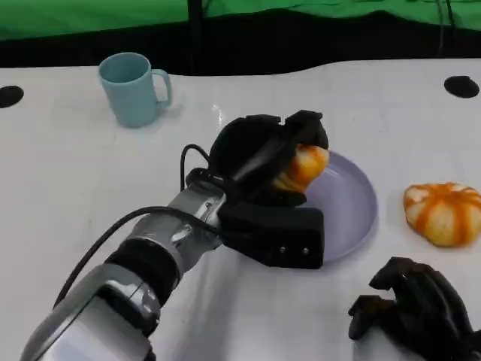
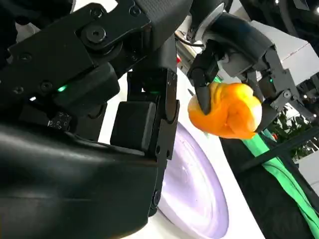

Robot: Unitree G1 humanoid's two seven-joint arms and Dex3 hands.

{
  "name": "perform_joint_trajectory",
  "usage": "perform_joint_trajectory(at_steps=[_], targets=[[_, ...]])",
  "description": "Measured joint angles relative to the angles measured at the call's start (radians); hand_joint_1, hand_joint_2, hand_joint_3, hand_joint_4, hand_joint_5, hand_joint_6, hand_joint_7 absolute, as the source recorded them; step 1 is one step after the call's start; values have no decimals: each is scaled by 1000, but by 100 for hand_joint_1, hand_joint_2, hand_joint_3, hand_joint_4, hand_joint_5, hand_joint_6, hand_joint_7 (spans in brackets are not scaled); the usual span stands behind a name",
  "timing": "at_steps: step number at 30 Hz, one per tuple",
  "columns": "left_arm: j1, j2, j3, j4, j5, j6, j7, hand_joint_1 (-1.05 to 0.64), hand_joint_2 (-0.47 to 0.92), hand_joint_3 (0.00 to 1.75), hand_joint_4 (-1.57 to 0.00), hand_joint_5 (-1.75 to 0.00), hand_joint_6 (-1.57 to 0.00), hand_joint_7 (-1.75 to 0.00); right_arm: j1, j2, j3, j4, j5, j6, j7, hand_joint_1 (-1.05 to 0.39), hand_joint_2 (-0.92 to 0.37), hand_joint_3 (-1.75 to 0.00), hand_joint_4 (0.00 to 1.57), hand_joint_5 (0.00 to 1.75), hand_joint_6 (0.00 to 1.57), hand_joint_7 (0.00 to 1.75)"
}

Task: Grasp the bread from the table and place it into the plate.

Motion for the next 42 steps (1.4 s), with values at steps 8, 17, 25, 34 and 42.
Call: perform_joint_trajectory(at_steps=[8, 17, 25, 34, 42], targets=[[-49, -31, -20, 59, 10, 28, -94, -31, 85, 52, -68, -144, -68, -108, 11, 11, 3, -8, 1, 0, 1, -103, -74, -1, 157, 73, 157, 37], [-76, -37, -31, 80, -4, 54, -275, -68, 92, 35, -20, -61, -31, -13, 20, 13, 4, -26, 0, 0, -2, -103, -74, 0, 157, 73, 157, 37], [-91, -37, -33, 81, -8, 68, -338, -74, 92, 35, -17, -49, -26, -8, 21, 14, 4, -31, 1, 0, -3, -103, -73, 0, 157, 73, 157, 36], [-113, -24, -58, 70, -2, 126, -492, -105, 92, 57, -4, -17, -3, -1, 21, 13, 3, -32, 2, 3, -2, -102, -73, 0, 157, 72, 157, 36], [-115, 26, -60, -24, -3, 145, -553, -105, 92, 57, -9, -21, -6, -3, 19, 13, 1, -22, 4, 2, 8, -103, -74, 0, 157, 71, 157, 35]])
